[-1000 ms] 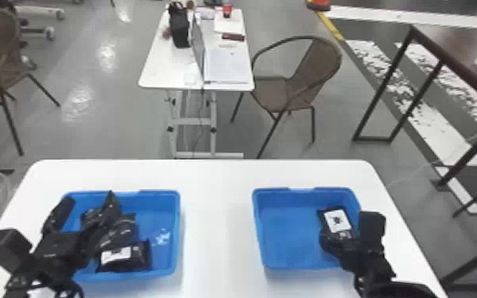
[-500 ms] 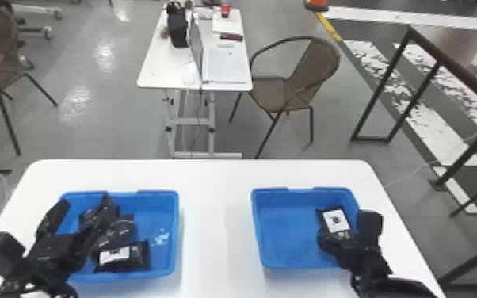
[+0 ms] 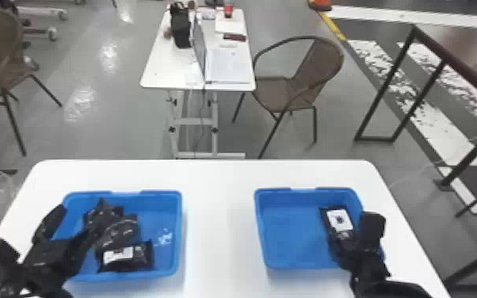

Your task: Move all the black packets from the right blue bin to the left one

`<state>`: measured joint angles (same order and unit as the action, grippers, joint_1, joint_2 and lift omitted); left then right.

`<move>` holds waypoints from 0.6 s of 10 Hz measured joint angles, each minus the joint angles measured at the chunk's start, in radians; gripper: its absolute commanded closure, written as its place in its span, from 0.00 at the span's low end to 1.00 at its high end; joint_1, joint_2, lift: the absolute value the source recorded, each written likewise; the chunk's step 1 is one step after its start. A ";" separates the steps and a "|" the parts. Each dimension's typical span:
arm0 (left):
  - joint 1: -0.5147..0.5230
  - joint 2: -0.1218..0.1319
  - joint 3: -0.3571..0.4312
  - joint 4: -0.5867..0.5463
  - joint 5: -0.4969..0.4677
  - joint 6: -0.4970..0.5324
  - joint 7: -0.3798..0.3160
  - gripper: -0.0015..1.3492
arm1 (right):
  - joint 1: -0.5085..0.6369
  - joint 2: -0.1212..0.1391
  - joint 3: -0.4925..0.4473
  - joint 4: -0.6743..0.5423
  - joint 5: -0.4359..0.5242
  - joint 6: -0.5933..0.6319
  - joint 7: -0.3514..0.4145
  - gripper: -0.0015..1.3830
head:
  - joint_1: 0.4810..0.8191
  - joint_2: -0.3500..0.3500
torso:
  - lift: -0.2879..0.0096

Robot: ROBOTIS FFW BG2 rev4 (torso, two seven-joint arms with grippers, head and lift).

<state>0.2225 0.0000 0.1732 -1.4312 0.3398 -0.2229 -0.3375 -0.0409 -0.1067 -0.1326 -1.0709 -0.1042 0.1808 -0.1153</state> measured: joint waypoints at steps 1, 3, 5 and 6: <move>0.001 0.000 0.001 0.000 0.003 0.002 0.000 0.14 | 0.001 0.001 0.011 -0.002 -0.018 -0.009 -0.002 0.82 | 0.63 0.35 | 0.97; 0.002 0.000 0.002 0.000 0.008 -0.001 0.000 0.14 | 0.014 0.001 0.031 -0.002 -0.076 -0.044 -0.019 0.84 | 0.63 0.37 | 0.97; 0.002 0.000 0.002 0.000 0.010 -0.004 0.000 0.14 | 0.026 0.001 0.050 -0.010 -0.132 -0.079 -0.028 0.84 | 0.63 0.38 | 0.97; 0.001 0.000 0.002 0.000 0.010 -0.005 0.000 0.14 | 0.033 0.001 0.060 -0.022 -0.144 -0.089 -0.027 0.84 | 0.63 0.39 | 0.97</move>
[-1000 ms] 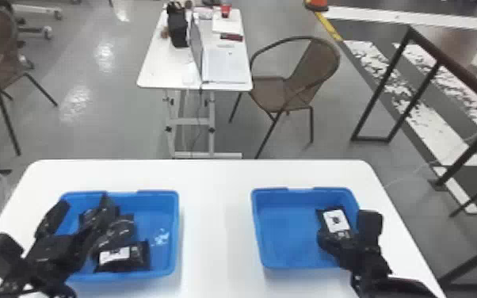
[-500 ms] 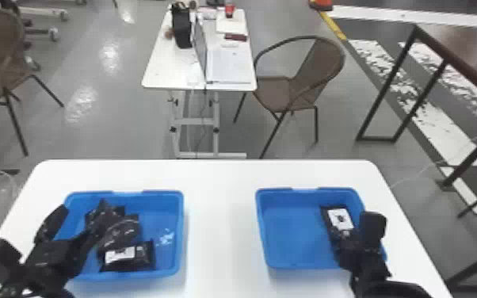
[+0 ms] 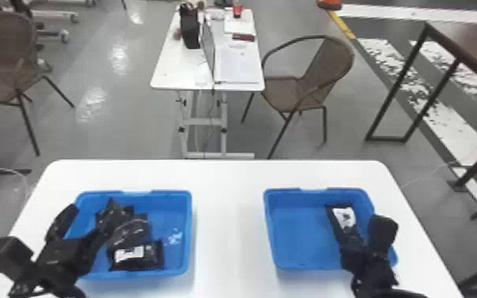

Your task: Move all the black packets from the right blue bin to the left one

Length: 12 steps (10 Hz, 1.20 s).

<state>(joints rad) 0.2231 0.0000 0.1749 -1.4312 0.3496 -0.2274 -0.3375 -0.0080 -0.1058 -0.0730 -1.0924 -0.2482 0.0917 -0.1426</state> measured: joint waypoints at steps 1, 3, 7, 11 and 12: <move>-0.002 0.000 0.000 0.000 -0.004 -0.006 0.000 0.14 | 0.013 -0.001 0.015 -0.025 -0.020 -0.018 0.007 0.84 | 0.63 0.40 | 0.97; -0.011 0.000 0.000 -0.002 -0.016 -0.026 0.000 0.14 | 0.044 -0.023 0.067 -0.133 -0.051 -0.052 0.105 0.84 | 0.63 0.46 | 0.97; -0.037 0.000 -0.026 -0.058 0.012 0.029 0.000 0.13 | -0.033 -0.088 0.257 -0.309 -0.056 -0.028 0.413 0.84 | 0.63 0.65 | 0.97; -0.089 0.000 -0.134 -0.161 0.205 0.249 0.000 0.13 | -0.193 -0.087 0.455 -0.276 -0.085 -0.019 0.575 0.84 | 0.63 0.73 | 0.97; -0.106 0.000 -0.172 -0.170 0.272 0.263 0.000 0.13 | -0.214 -0.093 0.490 -0.267 -0.107 -0.018 0.583 0.84 | 0.63 0.72 | 0.97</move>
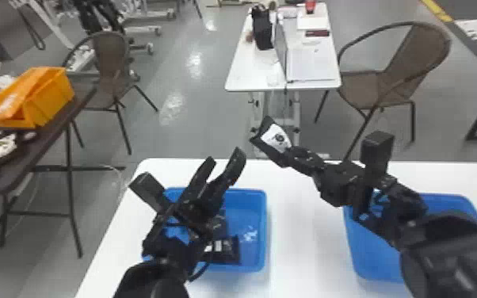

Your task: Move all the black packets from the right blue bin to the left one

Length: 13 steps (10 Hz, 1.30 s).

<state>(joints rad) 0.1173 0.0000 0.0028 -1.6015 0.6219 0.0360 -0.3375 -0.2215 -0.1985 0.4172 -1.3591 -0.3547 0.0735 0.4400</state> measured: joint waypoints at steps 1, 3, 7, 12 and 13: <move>-0.013 0.000 -0.025 -0.007 0.039 0.006 0.000 0.13 | -0.018 -0.008 0.034 0.008 -0.024 0.000 0.003 0.84 | 0.63 0.71 | 0.97; -0.037 0.000 -0.055 -0.018 0.055 0.033 -0.002 0.13 | -0.066 -0.019 0.116 0.032 -0.077 0.000 0.015 0.84 | 0.63 0.72 | 0.97; -0.044 0.000 -0.058 0.001 0.014 0.078 -0.001 0.79 | -0.110 -0.025 0.201 0.053 -0.131 -0.001 0.019 0.84 | 0.63 0.75 | 0.97; -0.035 0.000 -0.048 0.015 0.035 0.042 0.012 0.90 | -0.107 -0.024 0.203 0.062 -0.136 -0.002 0.019 0.84 | 0.63 0.77 | 0.97; -0.031 0.000 -0.048 0.020 0.045 0.017 0.014 0.90 | -0.107 -0.024 0.203 0.063 -0.136 -0.002 0.018 0.84 | 0.63 0.77 | 0.97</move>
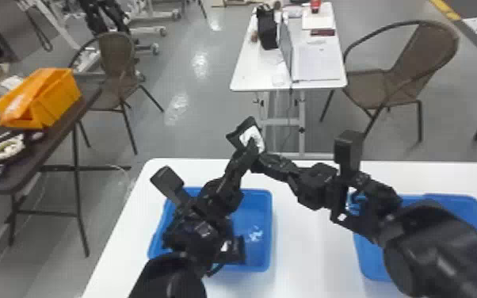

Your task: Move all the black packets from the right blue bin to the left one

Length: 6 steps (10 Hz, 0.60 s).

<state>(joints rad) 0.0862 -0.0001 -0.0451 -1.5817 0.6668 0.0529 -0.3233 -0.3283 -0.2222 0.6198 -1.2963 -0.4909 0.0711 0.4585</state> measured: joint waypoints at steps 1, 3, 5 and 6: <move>0.002 0.000 0.002 0.001 0.003 -0.007 0.002 0.90 | 0.000 0.000 0.000 0.001 0.000 -0.001 0.000 0.84 | 0.63 0.78 | 0.97; 0.005 0.000 0.003 0.005 0.006 -0.011 0.002 0.90 | 0.000 0.001 0.000 0.009 -0.002 -0.011 0.010 0.46 | 0.63 0.78 | 0.97; 0.007 0.000 0.021 0.019 0.006 -0.047 0.003 0.90 | 0.011 0.017 -0.029 0.023 0.002 -0.040 0.061 0.01 | 0.63 0.80 | 0.97; 0.008 0.000 0.051 0.030 -0.025 -0.070 0.004 0.90 | 0.037 0.026 -0.078 0.002 0.034 -0.046 0.064 0.10 | 0.63 0.81 | 0.97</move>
<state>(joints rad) 0.0939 0.0000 0.0056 -1.5516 0.6421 -0.0169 -0.3197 -0.2915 -0.1966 0.5416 -1.2945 -0.4564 0.0247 0.5224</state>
